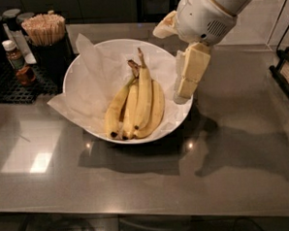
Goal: Pick banana from white bowl
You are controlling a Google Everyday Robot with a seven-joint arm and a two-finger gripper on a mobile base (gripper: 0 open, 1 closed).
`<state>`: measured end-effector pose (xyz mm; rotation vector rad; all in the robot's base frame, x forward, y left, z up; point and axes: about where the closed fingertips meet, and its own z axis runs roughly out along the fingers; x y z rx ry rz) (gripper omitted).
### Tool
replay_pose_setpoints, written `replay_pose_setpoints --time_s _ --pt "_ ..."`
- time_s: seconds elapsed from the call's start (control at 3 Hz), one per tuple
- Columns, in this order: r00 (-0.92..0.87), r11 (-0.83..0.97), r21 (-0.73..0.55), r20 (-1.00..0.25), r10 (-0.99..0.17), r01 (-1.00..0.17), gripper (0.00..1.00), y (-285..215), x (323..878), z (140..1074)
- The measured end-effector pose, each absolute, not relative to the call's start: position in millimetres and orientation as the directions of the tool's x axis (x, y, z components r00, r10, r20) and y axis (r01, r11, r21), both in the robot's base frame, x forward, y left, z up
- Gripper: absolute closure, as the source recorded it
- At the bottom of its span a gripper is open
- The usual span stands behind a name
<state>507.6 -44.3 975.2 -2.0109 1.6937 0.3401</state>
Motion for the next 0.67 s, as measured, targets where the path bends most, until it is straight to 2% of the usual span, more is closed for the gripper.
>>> replay_pose_setpoints --time_s 0.33,0.67 --pt "0.201 -0.114 -0.203 -0.484 -0.852 -0.973 0.00 -44.3 507.6 975.2" --pt "0.142 -0.030 -0.201 -0.570 -0.809 -0.979 0.00 -43.0 511.8 971.4"
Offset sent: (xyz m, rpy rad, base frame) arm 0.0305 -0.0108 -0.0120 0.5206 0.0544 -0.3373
